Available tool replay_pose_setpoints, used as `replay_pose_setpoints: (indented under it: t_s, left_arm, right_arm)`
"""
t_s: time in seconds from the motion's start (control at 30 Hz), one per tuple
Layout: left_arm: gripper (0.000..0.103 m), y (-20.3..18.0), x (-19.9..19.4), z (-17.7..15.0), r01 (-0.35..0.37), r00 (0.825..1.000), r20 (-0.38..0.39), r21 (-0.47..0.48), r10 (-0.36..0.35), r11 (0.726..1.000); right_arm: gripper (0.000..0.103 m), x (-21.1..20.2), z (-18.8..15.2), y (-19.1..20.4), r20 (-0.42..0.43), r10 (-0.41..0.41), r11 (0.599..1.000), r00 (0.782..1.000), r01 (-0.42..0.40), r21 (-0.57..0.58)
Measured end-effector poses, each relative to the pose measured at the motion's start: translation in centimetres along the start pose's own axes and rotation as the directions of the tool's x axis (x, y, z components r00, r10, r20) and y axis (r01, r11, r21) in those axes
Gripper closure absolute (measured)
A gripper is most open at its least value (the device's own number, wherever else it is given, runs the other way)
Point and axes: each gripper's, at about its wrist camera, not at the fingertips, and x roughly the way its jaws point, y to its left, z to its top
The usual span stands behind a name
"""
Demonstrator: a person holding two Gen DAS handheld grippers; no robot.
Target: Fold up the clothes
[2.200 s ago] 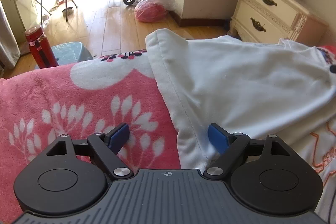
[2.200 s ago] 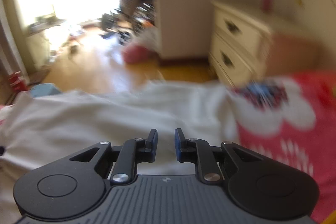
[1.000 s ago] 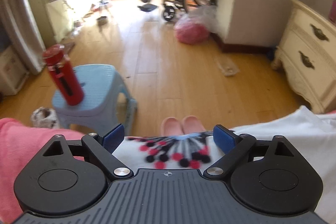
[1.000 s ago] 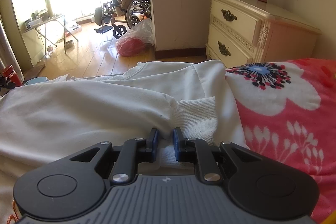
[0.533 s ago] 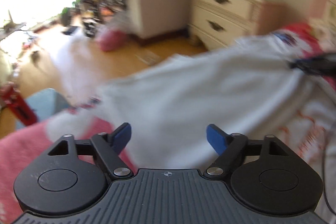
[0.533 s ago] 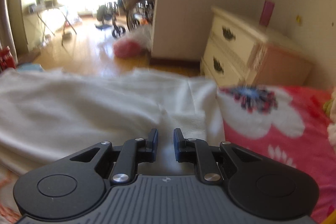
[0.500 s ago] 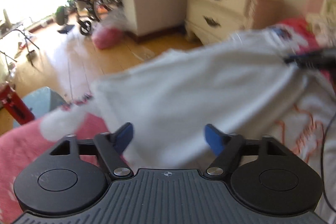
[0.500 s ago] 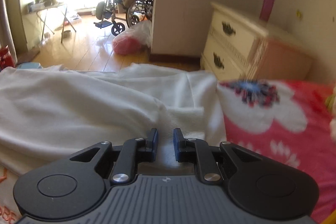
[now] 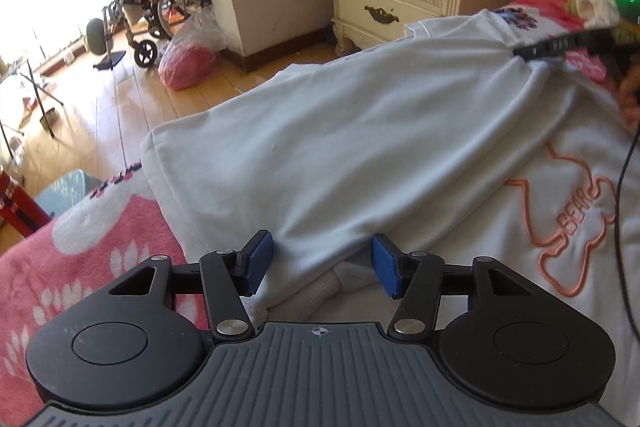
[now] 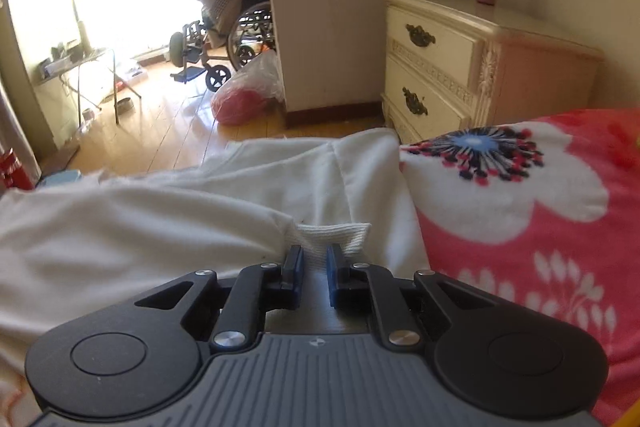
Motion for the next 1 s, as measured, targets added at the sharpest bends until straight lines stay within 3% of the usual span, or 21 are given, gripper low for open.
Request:
replay_pose_setpoints:
  t_s: [0.13,0.2,0.27,0.33,0.47,0.57,0.73,1.0]
  left_arm:
    - [0.046,-0.1,-0.2,-0.2,0.0,1.0,0.006,0.021,0.0,1.0]
    - [0.046,-0.3,-0.2,-0.3,0.001,1.0,0.006,0.034,-0.002,0.999]
    - [0.045,-0.5,-0.1,-0.4,-0.006,1.0,0.007,0.047,0.005,0.999]
    - [0.045,-0.6,-0.1,-0.3,-0.01,1.0,0.007,0.053,0.01,0.999]
    - [0.044,-0.3,-0.6,-0.2,-0.003,1.0,0.015,0.035,0.003,0.999]
    - [0.04,0.0,-1.6,0.0,0.013,0.999,0.053,0.015,-0.014,1.0]
    - [0.039,-0.8,-0.1,-0.8,-0.025,1.0,0.0,0.043,0.025,0.999]
    - [0.04,0.2,-2.5,0.1,0.007,0.997,0.078,0.018,-0.009,1.0]
  right_arm:
    - [0.091,-3.3,0.5,-0.1,0.035,0.043,0.999,0.998,-0.044,0.016]
    - [0.091,-4.1,-0.2,0.7,0.018,0.081,0.996,0.997,-0.08,-0.037]
    - [0.091,-3.4,-1.9,1.7,-0.055,0.074,0.988,0.996,-0.081,-0.13]
    - [0.09,-3.1,-3.9,1.9,-0.037,0.06,0.979,0.998,-0.066,-0.194]
    - [0.09,-3.8,-2.7,2.0,-0.032,0.061,0.989,0.998,-0.065,-0.135]
    - [0.09,-5.2,-2.1,3.2,0.01,0.097,0.975,0.995,-0.093,-0.2]
    - [0.088,-3.6,-4.8,4.0,-0.05,0.072,0.96,0.996,-0.083,-0.269]
    - [0.087,-3.8,-5.1,3.9,-0.02,0.07,0.966,0.997,-0.073,-0.25]
